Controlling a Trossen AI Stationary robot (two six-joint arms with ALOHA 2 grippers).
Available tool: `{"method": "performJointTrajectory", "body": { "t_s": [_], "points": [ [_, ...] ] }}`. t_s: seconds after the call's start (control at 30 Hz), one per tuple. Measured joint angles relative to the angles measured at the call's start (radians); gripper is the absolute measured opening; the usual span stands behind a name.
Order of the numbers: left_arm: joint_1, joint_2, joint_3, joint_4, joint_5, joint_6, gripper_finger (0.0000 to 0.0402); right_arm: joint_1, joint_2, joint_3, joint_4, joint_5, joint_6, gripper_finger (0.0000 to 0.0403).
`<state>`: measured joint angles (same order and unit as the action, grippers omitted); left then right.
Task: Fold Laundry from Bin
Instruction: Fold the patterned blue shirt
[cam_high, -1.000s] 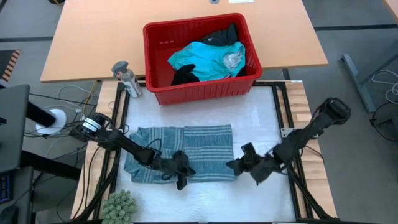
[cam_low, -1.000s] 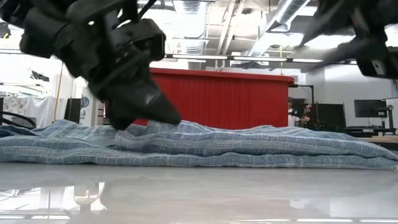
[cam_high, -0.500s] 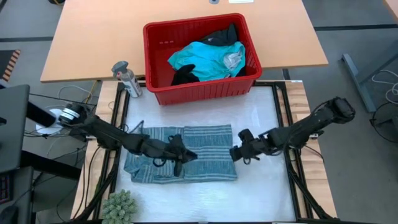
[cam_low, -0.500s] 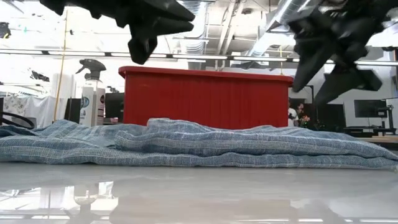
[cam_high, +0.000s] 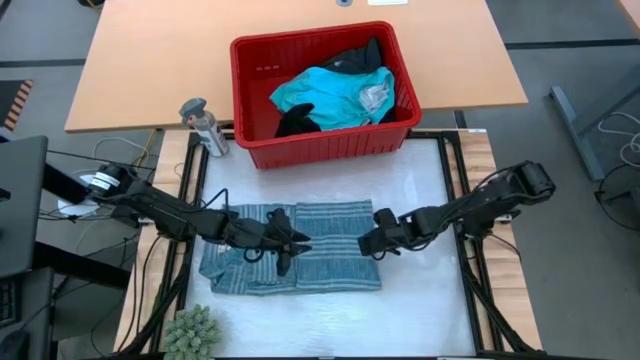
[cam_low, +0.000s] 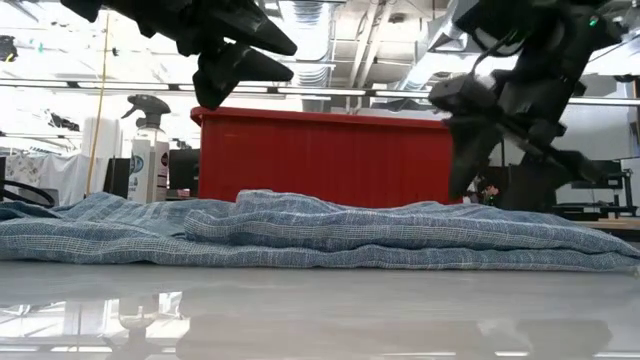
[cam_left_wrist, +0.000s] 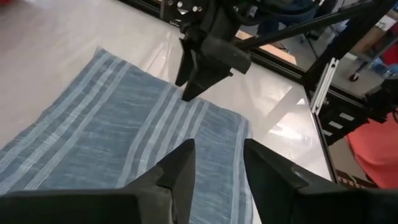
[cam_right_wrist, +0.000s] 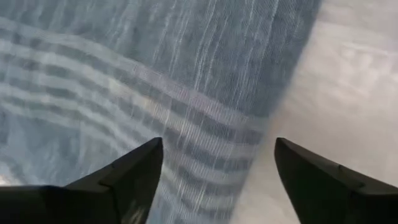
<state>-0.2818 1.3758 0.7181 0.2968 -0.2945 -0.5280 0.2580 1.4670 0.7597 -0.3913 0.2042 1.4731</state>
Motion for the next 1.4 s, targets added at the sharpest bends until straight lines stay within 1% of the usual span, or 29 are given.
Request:
{"method": "performJointTrajectory", "body": {
  "t_s": [0.1,0.17,0.3,0.4,0.47,0.53,0.6,0.67,0.8,0.9,1.07,1.1,1.2,1.27,1.4],
  "points": [
    [0.004,0.000,0.000,-0.003,0.000,0.001,0.0133,-0.015,0.042,0.000,0.032,-0.023,-0.005,0.0353],
    [0.010,0.000,0.000,-0.009,-0.002,0.001,0.0135,-0.025,0.076,0.000,0.041,-0.042,-0.005,0.0364],
    [0.028,0.000,0.000,-0.043,-0.002,-0.007,0.0135,-0.032,0.143,0.006,0.050,-0.060,-0.004,0.0367],
    [0.029,0.002,-0.003,-0.084,0.002,-0.006,0.0135,-0.032,0.169,0.006,0.069,-0.060,-0.017,0.0357],
    [0.028,0.022,-0.024,-0.051,0.007,-0.006,0.0135,-0.031,0.179,0.009,0.072,-0.046,-0.023,0.0340],
    [0.029,0.057,-0.048,-0.019,0.046,-0.008,0.0134,-0.031,0.177,0.010,0.070,-0.042,-0.040,0.0316],
    [0.032,0.118,-0.055,0.012,0.099,-0.007,0.0129,-0.032,0.177,0.010,0.070,-0.042,-0.042,0.0288],
    [0.031,0.189,-0.057,0.018,0.119,-0.014,0.0122,-0.032,0.177,0.009,0.080,-0.043,-0.042,0.0260],
    [0.035,0.311,-0.056,0.086,0.124,-0.038,0.0105,-0.030,0.179,0.008,0.088,-0.045,-0.053,0.0192],
    [0.047,0.389,-0.052,0.090,0.134,-0.078,0.0094,-0.030,0.181,0.007,0.097,-0.052,-0.058,0.0137],
    [0.054,0.464,-0.047,0.152,0.192,-0.107,0.0083,-0.030,0.182,0.008,0.111,-0.061,-0.064,0.0051],
    [0.053,0.469,-0.047,0.165,0.198,-0.109,0.0081,-0.030,0.182,0.008,0.112,-0.061,-0.063,0.0044],
    [0.053,0.470,-0.048,0.195,0.205,-0.110,0.0078,-0.022,0.172,0.009,0.096,-0.060,-0.050,0.0044],
    [0.053,0.470,-0.045,0.197,0.209,-0.113,0.0076,-0.015,0.158,0.009,0.071,-0.049,-0.010,0.0044],
    [0.053,0.474,-0.011,0.182,0.263,-0.126,0.0072,0.000,0.104,0.007,-0.048,-0.041,0.044,0.0044]
  ]
}}
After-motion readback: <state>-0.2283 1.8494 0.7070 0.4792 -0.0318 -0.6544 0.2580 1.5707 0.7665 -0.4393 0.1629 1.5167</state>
